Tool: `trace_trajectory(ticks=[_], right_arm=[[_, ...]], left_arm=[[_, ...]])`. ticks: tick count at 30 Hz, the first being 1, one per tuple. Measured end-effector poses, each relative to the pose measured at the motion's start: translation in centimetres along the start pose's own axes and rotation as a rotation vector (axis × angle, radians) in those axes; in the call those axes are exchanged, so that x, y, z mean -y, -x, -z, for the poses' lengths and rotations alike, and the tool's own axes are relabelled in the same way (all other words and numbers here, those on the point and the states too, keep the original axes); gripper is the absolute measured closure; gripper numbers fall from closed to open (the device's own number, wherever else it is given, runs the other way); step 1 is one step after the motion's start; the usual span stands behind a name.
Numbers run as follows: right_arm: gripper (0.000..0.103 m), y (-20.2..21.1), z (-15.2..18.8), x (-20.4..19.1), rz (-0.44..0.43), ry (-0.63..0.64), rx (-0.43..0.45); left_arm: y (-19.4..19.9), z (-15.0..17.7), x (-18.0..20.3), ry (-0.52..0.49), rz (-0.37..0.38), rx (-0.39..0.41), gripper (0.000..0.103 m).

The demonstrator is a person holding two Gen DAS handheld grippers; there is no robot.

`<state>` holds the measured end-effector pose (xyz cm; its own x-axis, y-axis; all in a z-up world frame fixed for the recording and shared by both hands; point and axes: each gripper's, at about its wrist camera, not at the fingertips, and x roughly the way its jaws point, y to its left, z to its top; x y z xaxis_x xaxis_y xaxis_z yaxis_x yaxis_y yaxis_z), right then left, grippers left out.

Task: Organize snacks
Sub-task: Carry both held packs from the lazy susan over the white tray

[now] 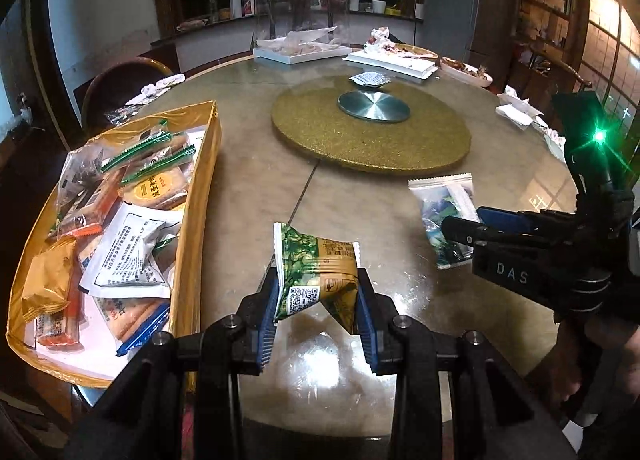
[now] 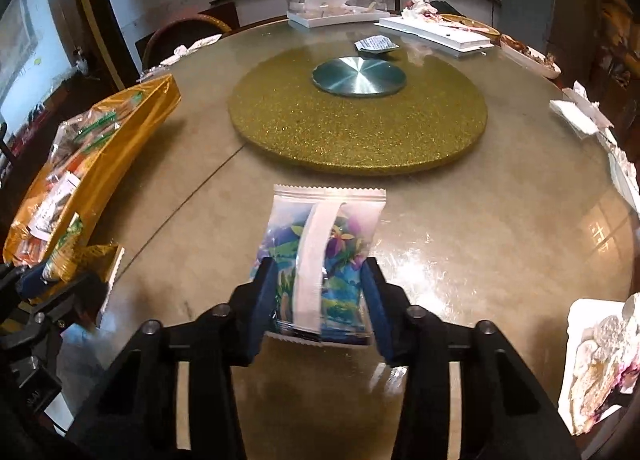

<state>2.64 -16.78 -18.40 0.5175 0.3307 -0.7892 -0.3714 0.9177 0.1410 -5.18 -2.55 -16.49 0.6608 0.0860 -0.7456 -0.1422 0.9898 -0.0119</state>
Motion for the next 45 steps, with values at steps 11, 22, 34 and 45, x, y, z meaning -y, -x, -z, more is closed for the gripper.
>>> trace_trajectory(ticks=[11,22,34,45], right_arm=[[0.084,0.7,0.2,-0.5,-0.023,-0.013,0.031],[0.101,2.9,0.1,-1.0,-0.174,-0.104,0.094],[0.043,-1.2,-0.9,-4.2,-0.035,-0.035,-0.013],[0.067,0.4,0.8,-6.0,-0.042,0.062,0.04]], left_arm=[[1.3,0.2,-0.6,0.026,0.051,0.015,0.069],[2.6,0.1,-1.4,0.046,0.074,0.04,0.069],[4.2,0.0,-2.7,0.07,0.077,0.067,0.069],[5.3,-0.3,-4.8,0.11,0.067,0.09,0.069]])
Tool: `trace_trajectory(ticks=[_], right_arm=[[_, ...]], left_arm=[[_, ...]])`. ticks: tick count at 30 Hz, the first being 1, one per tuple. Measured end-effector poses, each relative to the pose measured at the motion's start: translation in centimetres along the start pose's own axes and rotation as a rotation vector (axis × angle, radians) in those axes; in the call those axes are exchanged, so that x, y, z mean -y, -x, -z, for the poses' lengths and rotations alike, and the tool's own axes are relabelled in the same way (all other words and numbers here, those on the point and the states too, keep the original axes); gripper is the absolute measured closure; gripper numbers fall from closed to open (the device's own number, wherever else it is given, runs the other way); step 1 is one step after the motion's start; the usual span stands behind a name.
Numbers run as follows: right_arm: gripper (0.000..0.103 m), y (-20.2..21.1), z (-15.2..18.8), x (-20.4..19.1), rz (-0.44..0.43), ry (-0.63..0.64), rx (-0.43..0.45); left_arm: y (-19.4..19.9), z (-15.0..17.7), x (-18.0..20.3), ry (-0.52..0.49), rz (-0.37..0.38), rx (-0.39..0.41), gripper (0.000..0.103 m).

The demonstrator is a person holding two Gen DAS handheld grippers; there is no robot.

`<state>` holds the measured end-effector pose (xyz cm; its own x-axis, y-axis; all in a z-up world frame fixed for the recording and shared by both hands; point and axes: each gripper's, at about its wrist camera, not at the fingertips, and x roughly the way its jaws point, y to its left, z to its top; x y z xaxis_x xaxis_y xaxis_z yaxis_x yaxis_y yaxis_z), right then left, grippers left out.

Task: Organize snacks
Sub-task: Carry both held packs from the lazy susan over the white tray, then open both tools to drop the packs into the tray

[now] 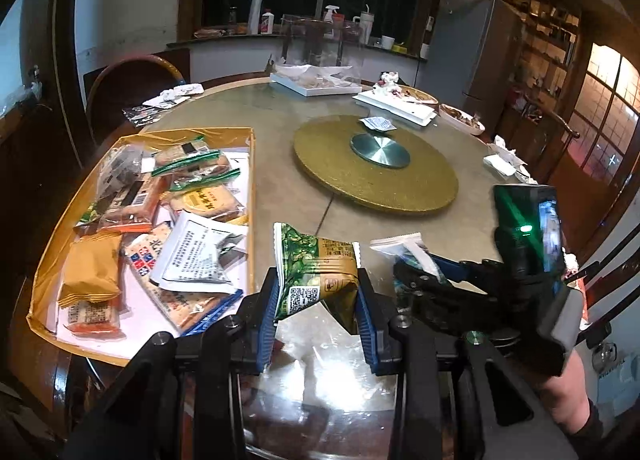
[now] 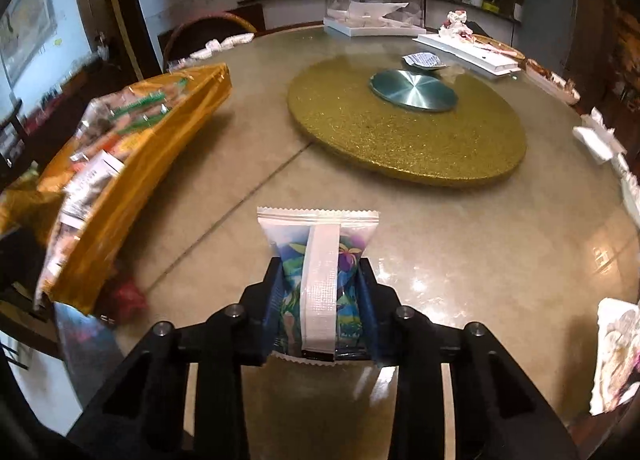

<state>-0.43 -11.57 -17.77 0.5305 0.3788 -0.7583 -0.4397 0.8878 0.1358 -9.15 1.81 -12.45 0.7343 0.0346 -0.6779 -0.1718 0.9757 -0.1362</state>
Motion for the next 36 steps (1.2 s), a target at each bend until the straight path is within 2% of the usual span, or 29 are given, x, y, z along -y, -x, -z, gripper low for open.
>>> trace_trajectory(ticks=[5,8,12,16,23,36], right_arm=[[0.067,2.5,-1.6,-1.7,-0.139,-0.007,0.073],[0.067,3.6,-3.1,-3.3,-0.26,0.002,0.11],[0.066,3.1,-5.1,-6.5,-0.354,0.052,0.107],[0.066,1.0,-6.2,-10.4,-0.39,0.106,0.071],[0.066,-0.9,-6.9,-14.6,-0.376,0.165,0.051],[0.063,-3.6,-7.3,-15.4,-0.376,0.132,-0.003]], left_arm=[[1.0,-0.6,-2.0,0.028,-0.026,0.026,0.069],[1.9,-1.3,-4.1,0.053,-0.076,0.055,0.069],[1.9,-2.0,-7.7,0.102,-0.159,0.059,0.068],[1.1,-1.9,-10.2,0.138,-0.217,0.044,0.068],[-0.1,-1.5,-12.4,0.167,-0.231,0.011,0.068],[-1.2,-1.0,-13.4,0.154,-0.245,-0.013,0.064]])
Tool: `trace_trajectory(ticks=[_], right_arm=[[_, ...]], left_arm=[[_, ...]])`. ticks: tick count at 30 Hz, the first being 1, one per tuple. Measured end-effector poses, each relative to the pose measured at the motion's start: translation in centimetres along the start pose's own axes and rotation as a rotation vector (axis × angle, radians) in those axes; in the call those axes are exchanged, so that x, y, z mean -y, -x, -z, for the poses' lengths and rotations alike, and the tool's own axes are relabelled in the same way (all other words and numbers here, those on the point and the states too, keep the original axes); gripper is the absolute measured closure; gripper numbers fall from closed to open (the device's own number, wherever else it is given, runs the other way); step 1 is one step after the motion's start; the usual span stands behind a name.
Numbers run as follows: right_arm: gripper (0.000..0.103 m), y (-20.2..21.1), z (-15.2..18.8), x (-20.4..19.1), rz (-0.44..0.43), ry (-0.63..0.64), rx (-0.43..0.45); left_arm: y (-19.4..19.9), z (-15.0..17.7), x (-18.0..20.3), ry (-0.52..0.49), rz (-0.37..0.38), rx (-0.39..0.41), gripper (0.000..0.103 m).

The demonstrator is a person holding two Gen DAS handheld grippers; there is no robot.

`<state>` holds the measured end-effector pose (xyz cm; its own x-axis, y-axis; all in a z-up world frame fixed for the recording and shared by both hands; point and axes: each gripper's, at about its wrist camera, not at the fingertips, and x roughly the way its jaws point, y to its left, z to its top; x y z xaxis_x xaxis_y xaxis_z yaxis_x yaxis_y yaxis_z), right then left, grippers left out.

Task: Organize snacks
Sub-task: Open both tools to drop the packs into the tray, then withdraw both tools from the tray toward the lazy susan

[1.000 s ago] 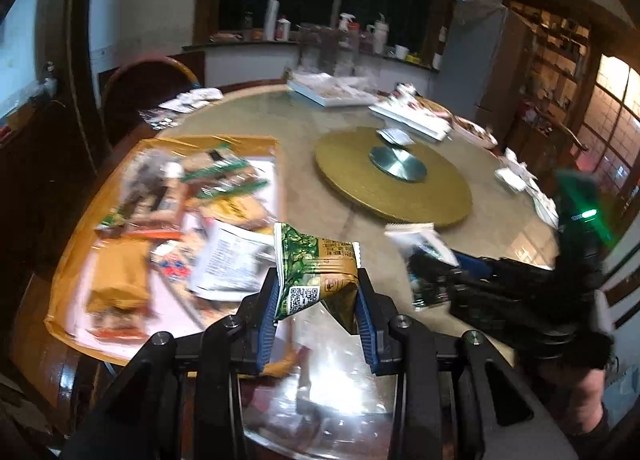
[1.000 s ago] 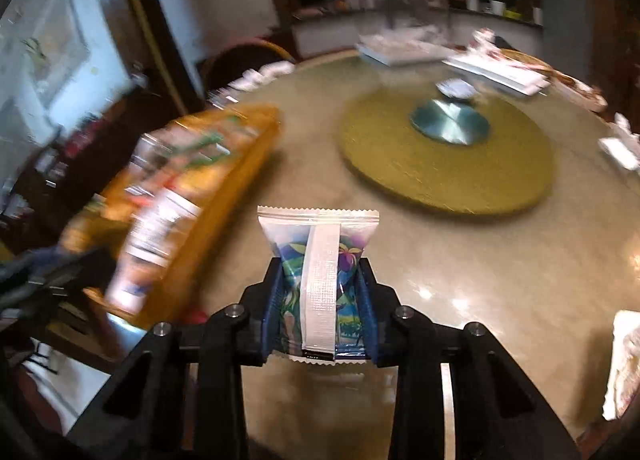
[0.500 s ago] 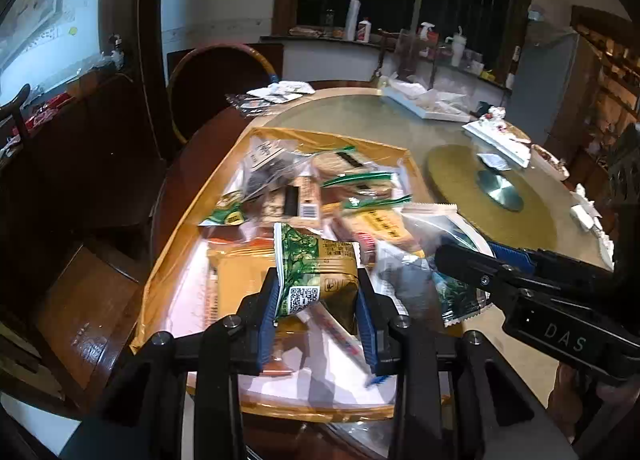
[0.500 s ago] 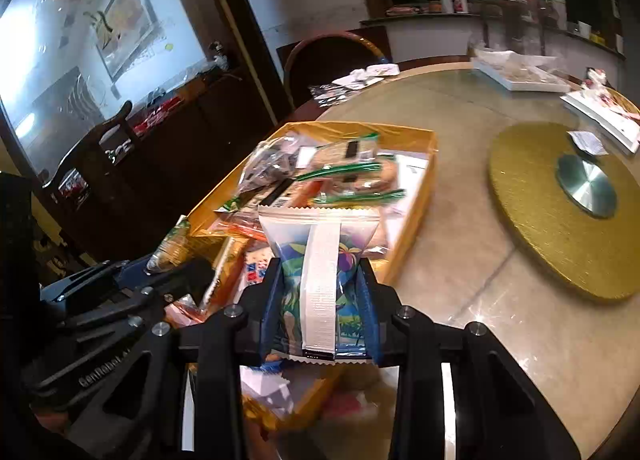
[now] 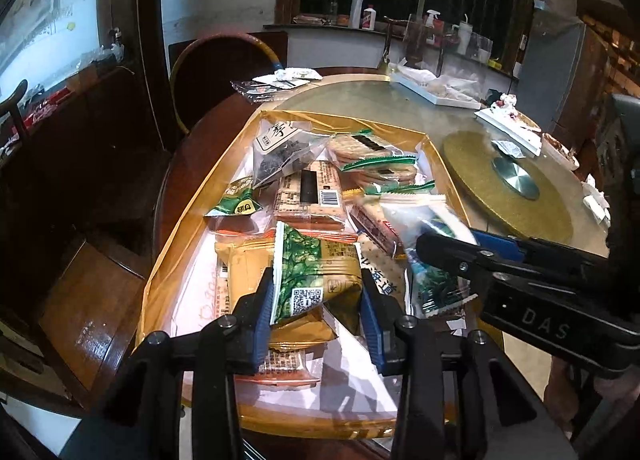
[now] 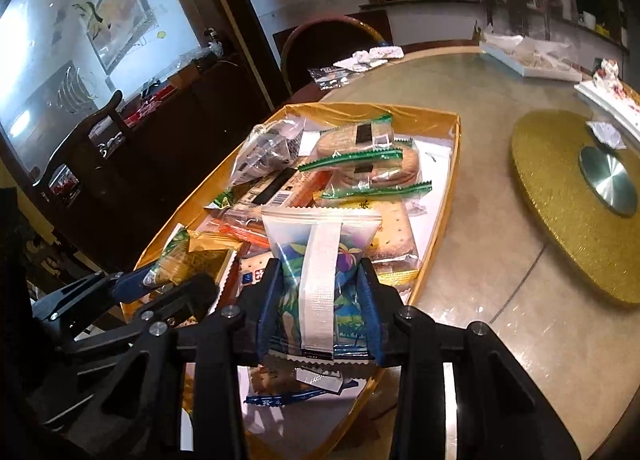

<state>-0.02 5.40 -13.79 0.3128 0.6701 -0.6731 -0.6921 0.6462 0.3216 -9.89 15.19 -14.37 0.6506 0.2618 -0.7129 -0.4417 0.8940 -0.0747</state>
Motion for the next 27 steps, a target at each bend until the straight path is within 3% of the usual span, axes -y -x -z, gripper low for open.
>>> trace_trajectory(ticks=[3,5,7,8,9,10,16,21,27], right_arm=[[0.06,-0.1,0.0,0.5,-0.009,-0.027,0.001],[0.06,0.2,0.0,1.0,-0.025,-0.062,0.002],[0.059,1.3,-0.3,1.7,-0.052,-0.094,0.024],[0.056,2.3,-0.4,1.9,-0.06,-0.092,0.051],[0.048,3.3,-0.5,2.1,-0.059,-0.089,0.078],[0.039,4.7,-0.6,2.5,-0.057,-0.09,0.117],[0.031,9.7,-1.1,5.7,-0.069,-0.141,0.212],[0.03,11.6,-0.8,10.2,-0.038,-0.228,0.225],[0.03,13.2,-1.5,15.7,0.046,-0.33,0.236]], left_arm=[[0.0,0.0,0.0,-0.002,0.005,-0.002,0.057],[0.3,0.0,0.2,-0.003,0.015,0.003,0.041],[1.2,-0.1,0.1,0.01,0.031,0.038,0.034],[1.9,-0.1,0.2,0.016,0.034,0.064,0.023],[2.3,-0.2,0.3,0.017,0.032,0.083,0.018],[2.9,-0.2,0.5,0.011,0.029,0.106,0.017],[5.3,-0.7,3.1,-0.027,0.049,0.166,0.017],[5.9,-1.1,6.4,-0.041,0.067,0.195,0.016],[5.3,-1.8,10.0,-0.114,0.112,0.169,0.016]])
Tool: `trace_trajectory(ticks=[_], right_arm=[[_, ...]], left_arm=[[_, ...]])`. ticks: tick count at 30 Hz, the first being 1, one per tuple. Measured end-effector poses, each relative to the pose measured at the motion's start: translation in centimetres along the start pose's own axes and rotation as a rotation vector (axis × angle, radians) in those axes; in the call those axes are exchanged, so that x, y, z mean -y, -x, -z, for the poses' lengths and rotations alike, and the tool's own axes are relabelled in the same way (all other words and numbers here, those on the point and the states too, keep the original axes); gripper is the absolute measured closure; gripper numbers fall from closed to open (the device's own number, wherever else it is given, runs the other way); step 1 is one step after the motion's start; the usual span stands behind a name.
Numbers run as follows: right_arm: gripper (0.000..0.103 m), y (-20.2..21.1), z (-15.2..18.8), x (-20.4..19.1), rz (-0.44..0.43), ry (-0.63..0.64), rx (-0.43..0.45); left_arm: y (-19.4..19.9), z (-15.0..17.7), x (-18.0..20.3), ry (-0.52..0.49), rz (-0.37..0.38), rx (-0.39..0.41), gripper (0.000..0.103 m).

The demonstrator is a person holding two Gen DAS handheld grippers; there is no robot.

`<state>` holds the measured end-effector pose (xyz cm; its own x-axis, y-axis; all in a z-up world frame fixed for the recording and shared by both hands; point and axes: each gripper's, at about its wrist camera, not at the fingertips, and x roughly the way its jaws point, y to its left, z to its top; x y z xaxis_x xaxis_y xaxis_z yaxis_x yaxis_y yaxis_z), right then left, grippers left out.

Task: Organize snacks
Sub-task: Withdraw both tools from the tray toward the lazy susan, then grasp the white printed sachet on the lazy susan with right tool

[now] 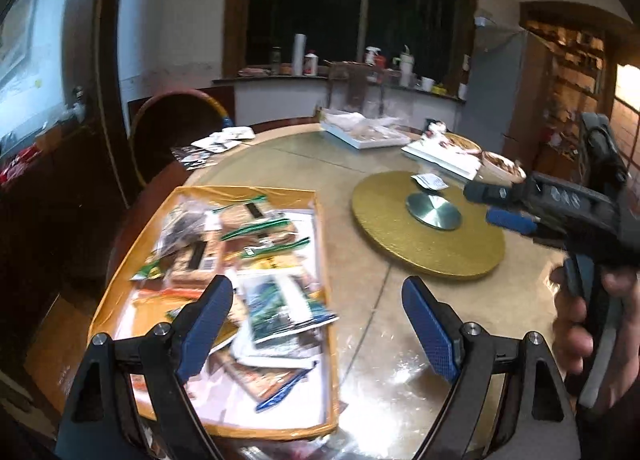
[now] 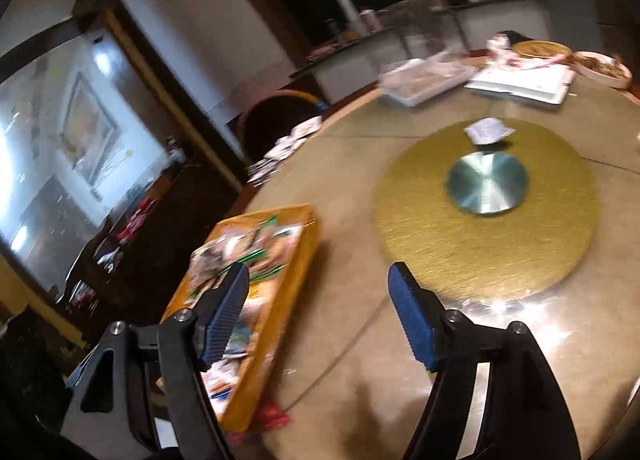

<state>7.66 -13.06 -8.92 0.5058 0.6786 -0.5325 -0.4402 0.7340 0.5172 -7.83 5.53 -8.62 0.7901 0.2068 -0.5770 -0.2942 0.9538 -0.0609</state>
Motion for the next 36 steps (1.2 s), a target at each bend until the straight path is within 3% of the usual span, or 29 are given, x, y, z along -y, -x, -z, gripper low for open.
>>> trace_trajectory(ticks=[5,13,16,18,20,23,26,29,30,36], right_arm=[[0.031,-1.5,-4.6,3.7,0.105,-0.05,-0.015],[0.032,-9.3,-13.1,9.7,0.291,-0.086,-0.079],[0.043,-12.9,-15.4,12.9,0.353,-0.12,-0.109],[0.044,-15.0,-16.5,14.1,0.36,-0.13,-0.13],[0.044,-17.2,-17.3,14.6,0.436,-0.085,-0.156],[0.044,-19.3,-17.9,16.1,0.502,-0.09,-0.17],[0.045,-20.4,-17.3,17.0,0.482,-0.122,-0.202],[0.067,-21.0,-16.6,16.7,0.487,-0.105,-0.215],[0.079,-21.2,-16.2,16.6,0.491,-0.097,-0.221],[0.083,-20.0,-14.0,15.1,0.439,-0.102,-0.223]], left_arm=[[-1.8,-1.0,1.4,-0.049,-0.02,-0.04,0.016],[-2.9,-2.4,0.4,-0.006,0.02,-0.057,0.016],[-2.5,-2.0,-0.6,0.003,0.048,-0.063,0.016],[-2.2,-1.5,-1.1,0.009,0.064,-0.066,0.016],[-2.2,-1.2,-1.3,0.011,0.08,-0.065,0.016],[-2.5,-0.8,-1.3,0.008,0.086,-0.073,0.016],[-2.7,-0.6,-1.0,-0.011,0.089,-0.086,0.016],[-2.7,-0.6,-0.7,-0.014,0.09,-0.082,0.016],[-2.8,-0.7,-0.7,-0.01,0.095,-0.083,0.016],[-2.0,-0.6,-0.7,0.005,0.082,-0.075,0.016]])
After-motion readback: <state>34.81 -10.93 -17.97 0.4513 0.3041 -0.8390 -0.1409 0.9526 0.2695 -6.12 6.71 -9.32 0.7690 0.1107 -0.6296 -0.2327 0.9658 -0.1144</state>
